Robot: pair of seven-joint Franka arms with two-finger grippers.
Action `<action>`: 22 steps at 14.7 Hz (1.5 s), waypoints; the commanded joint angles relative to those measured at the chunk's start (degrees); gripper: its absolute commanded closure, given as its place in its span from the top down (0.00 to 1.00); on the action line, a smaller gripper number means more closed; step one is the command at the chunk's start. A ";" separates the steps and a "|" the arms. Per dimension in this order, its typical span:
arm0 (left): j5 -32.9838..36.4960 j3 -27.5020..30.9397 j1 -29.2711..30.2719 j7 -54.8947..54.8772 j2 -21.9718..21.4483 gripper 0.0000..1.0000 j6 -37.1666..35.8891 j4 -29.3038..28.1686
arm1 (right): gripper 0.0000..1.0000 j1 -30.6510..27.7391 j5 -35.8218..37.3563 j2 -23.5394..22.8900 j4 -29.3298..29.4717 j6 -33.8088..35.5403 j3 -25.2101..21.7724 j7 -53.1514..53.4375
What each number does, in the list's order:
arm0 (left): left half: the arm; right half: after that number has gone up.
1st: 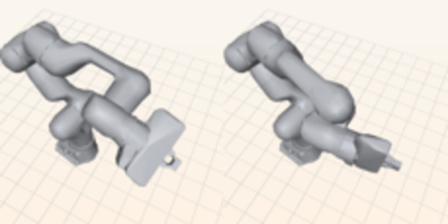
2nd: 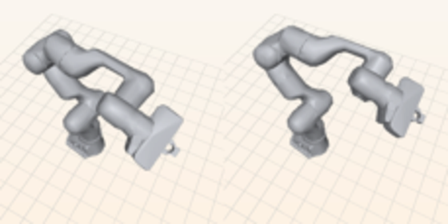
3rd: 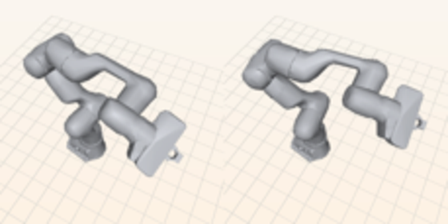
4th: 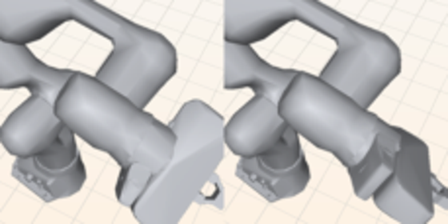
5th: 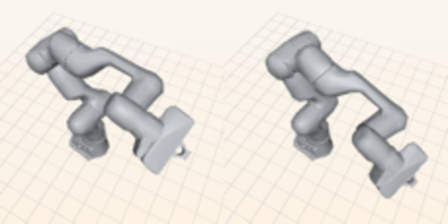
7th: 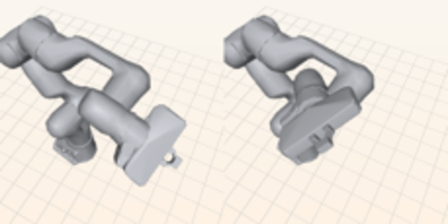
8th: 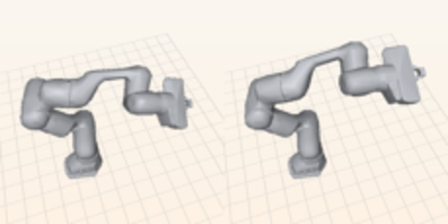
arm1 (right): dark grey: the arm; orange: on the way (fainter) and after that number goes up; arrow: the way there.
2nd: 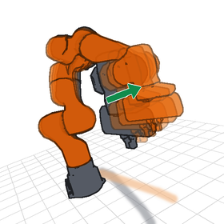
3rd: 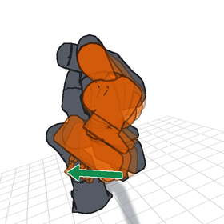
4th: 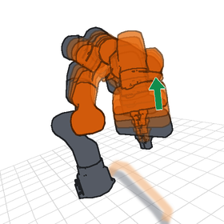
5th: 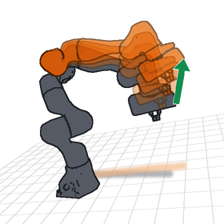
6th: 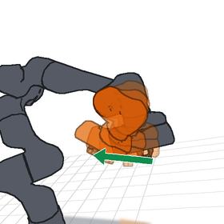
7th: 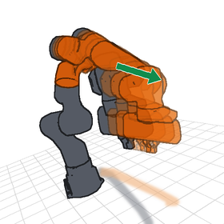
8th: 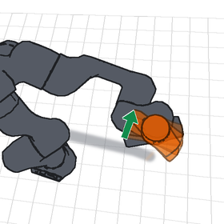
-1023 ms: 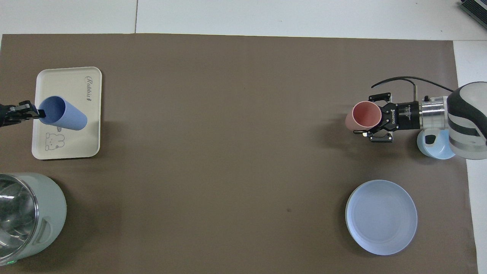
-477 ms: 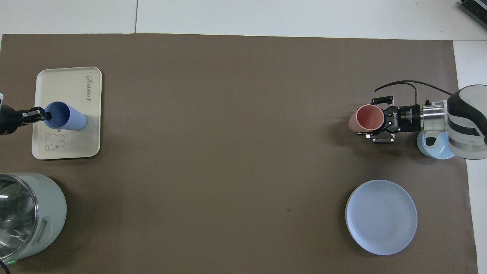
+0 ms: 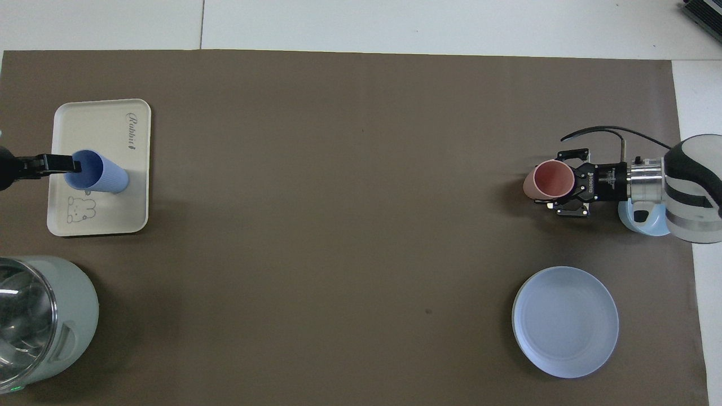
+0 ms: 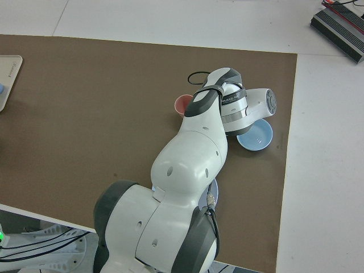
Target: Place cup on tray
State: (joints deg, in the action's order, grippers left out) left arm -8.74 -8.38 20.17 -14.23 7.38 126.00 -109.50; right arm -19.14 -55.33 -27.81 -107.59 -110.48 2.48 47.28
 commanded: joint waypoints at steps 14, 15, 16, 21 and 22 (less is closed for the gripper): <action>6.90 -0.15 -20.17 13.35 -12.22 1.00 -27.02 4.80 | 0.97 -3.89 21.72 12.94 -1.39 -2.64 0.15 -7.73; 6.29 -0.15 -20.00 13.26 -11.43 1.00 -30.17 8.30 | 0.97 -3.45 25.15 15.05 -1.39 -2.29 0.24 -7.99; 5.24 0.12 -19.91 13.35 -10.73 1.00 -33.60 11.73 | 0.97 -2.31 28.31 16.89 -1.39 -1.85 0.42 -8.95; 5.14 0.47 -19.64 12.91 -12.12 1.00 -34.87 11.17 | 0.99 6.11 39.57 24.11 -1.48 3.25 0.60 -14.58; 5.23 0.47 -19.64 12.91 -12.22 1.00 -33.12 10.63 | 0.99 8.75 42.03 25.16 -1.48 4.04 0.68 -14.68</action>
State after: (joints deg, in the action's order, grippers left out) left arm -3.00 -7.99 0.36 -1.50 -3.83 91.12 -96.61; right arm -13.78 -17.35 -5.27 -107.53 -107.22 3.04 35.03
